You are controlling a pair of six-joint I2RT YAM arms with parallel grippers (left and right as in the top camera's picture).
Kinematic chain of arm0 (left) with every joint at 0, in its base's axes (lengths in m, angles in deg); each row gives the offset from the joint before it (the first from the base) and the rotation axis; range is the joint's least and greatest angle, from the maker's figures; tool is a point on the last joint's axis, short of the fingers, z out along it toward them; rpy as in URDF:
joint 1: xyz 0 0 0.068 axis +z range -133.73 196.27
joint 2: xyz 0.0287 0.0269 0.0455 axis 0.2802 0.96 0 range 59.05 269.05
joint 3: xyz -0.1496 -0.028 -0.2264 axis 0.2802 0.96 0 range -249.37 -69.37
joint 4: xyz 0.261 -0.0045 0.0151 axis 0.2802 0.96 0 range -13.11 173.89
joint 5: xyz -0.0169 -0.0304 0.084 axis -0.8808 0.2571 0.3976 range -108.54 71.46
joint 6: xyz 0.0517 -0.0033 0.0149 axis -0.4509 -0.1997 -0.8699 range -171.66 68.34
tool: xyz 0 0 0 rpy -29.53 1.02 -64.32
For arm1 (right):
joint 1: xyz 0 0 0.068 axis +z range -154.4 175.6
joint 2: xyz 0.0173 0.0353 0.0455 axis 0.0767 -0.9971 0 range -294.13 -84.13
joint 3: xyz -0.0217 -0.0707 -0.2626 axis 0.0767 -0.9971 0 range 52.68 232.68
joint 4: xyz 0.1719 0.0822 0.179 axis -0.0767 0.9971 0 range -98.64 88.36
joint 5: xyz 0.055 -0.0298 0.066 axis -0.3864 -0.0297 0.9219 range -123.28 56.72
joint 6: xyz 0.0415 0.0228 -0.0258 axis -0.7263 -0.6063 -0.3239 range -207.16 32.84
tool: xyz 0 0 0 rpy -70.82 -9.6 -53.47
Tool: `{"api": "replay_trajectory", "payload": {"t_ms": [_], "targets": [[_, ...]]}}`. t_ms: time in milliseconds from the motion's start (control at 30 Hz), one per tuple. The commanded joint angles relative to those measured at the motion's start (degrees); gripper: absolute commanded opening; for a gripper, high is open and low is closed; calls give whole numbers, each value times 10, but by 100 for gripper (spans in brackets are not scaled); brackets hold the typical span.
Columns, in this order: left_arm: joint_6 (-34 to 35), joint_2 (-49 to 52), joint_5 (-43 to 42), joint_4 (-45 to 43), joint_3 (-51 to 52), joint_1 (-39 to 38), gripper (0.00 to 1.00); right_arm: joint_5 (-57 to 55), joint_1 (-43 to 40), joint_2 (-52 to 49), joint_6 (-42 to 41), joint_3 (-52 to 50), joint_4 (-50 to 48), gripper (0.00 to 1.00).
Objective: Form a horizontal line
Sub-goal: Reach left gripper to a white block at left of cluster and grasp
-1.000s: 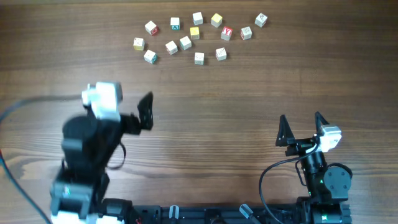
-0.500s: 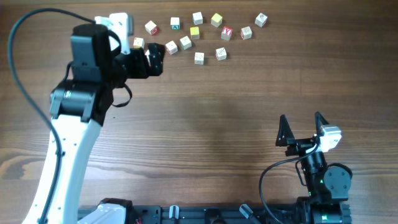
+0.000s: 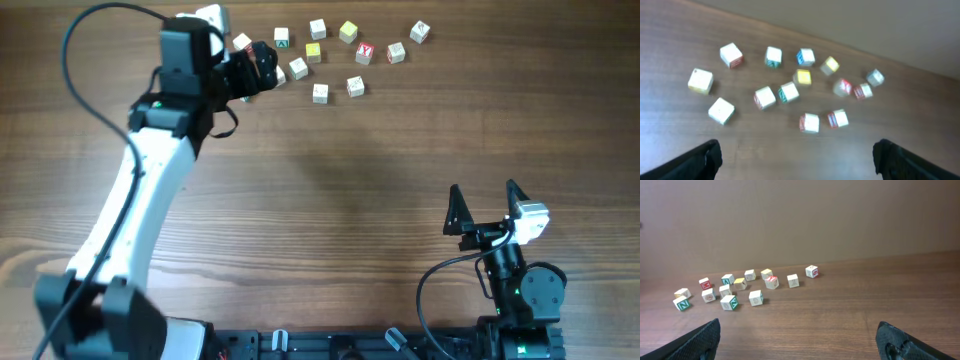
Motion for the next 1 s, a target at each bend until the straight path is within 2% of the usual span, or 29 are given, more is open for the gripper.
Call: {"api": "replay_trajectory", "payload": {"t_ms": [0,200,400,667,800,967], "targets": [[47,82,89,-52,-9,-33,99,-10,-3,6,-4,-1,-3,100],[123,186,115,-159,-9,-45,99,-10,-3,6,-4,-1,-3,100],[165,272,117,-254,-9,-43,99,-10,-3,6,-4,-1,-3,100],[166,338,118,-341,-9,-42,96,-10,-3,6,-4,-1,-3,100],[166,353,142,-353,-9,-38,88,-10,-3,6,-4,-1,-3,100],[166,369,143,-369,-9,-37,84,-10,-3,6,-4,-1,-3,100]]}}
